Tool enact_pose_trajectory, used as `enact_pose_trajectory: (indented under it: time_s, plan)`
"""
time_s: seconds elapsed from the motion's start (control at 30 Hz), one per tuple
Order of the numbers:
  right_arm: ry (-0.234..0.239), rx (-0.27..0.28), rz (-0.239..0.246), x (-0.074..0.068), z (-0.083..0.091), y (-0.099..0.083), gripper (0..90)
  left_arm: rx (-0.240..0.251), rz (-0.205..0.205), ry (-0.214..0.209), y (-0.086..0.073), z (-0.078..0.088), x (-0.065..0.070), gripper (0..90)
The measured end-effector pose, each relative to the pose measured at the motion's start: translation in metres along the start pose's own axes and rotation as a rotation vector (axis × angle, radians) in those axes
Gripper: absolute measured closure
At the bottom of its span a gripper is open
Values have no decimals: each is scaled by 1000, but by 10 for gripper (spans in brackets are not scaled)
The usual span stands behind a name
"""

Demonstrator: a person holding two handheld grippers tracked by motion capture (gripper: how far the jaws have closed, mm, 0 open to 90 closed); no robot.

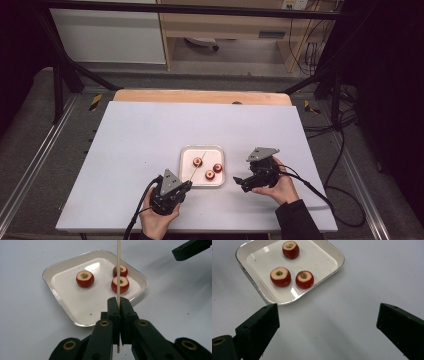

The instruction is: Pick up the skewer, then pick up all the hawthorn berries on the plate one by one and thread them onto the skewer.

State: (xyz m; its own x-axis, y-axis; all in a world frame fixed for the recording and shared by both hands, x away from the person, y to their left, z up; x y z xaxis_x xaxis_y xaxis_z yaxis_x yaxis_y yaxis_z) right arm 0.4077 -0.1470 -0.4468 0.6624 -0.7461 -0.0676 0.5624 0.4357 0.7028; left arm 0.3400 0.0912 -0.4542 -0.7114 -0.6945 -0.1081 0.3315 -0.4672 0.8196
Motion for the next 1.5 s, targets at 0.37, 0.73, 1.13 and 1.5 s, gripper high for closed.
enact_pose_trajectory:
  time_s: [0.37, 0.73, 1.13, 1.5]
  plan:
    - [44, 5, -48, -14, -9, 24, 29, 40, 94, 31, -16, 1, -9, 884]
    - [75, -14, -135, -28, -31, 52, 49, 66, 143, 47, -27, 8, -16, 884]
    - [74, -85, -182, -43, -58, 72, 74, 83, 161, 55, -31, 14, -21, 884]
    - [56, -134, -261, -54, -83, 84, 136, 81, 172, 60, -39, 16, -27, 884]
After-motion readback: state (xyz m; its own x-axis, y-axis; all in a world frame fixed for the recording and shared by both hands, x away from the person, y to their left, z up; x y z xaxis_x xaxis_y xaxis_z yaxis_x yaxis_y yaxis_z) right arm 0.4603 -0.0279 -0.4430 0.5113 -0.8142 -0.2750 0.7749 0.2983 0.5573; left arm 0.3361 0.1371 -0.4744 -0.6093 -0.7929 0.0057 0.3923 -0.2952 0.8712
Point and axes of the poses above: each handheld gripper's, and its own axes: z roughly backward along the jaws, y roughly out of its top, x roughly to its right, the point moved 6 cm from there along -z, roughly forward along the jaws, and after that the axes turned 10 degrees about -z, right-handed, at the moved point
